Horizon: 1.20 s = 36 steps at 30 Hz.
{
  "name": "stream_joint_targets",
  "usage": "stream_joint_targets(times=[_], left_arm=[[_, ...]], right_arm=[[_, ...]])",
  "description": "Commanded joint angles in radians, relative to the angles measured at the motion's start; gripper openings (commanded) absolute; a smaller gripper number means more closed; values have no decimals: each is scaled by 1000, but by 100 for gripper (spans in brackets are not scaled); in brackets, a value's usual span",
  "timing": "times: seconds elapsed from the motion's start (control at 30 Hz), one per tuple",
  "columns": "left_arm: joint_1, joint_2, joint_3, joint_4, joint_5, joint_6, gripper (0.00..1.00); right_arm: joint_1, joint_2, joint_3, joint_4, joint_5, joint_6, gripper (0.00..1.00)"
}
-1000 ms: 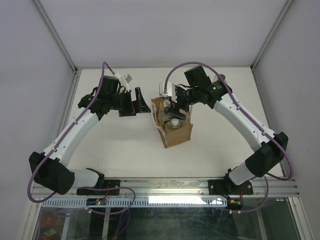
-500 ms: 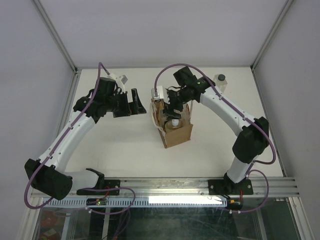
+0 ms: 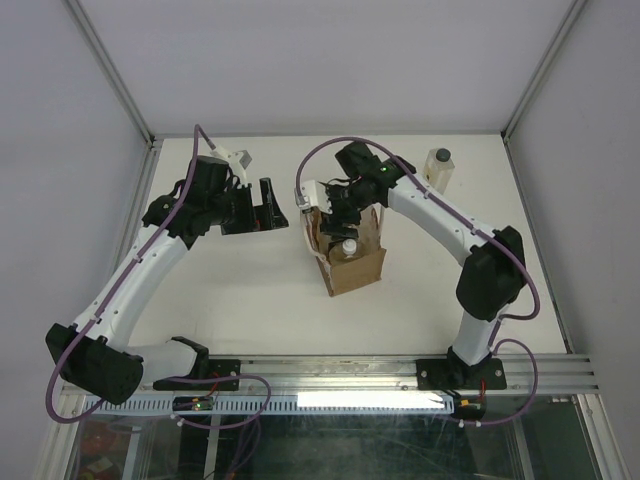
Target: Take the personal care products out of the canvas bag
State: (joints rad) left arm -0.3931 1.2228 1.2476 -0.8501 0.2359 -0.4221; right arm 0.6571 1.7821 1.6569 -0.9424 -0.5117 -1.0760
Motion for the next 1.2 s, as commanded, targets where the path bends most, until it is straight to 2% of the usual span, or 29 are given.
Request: stream_joint_targets(times=[0.0,0.2,0.5,0.7,1.03,1.1,1.17], left_arm=[[-3,-31,34,7,-8,22,98],[-3,-24,40,6,-1,19,98],[-3,-35,51,-13,-3,18,98],[-3,-31,54,-13,5,9,98],[-3,-14,55,-2,20,5,98],[-3,-17,47,2,20,5,98],[-3,-19,38,3,22,5,98]], right_arm=[[18,18,29,-30,98,-55,73],[26,65,72,-55,129,-64,74],[29,79,40,-50,102,-69,67],[32,36,58,-23,114,-42,49],[21,-39,109,43,62,74,6],[13,-62,105,71,42,111,0],[0,-83,95,97,36,150,0]])
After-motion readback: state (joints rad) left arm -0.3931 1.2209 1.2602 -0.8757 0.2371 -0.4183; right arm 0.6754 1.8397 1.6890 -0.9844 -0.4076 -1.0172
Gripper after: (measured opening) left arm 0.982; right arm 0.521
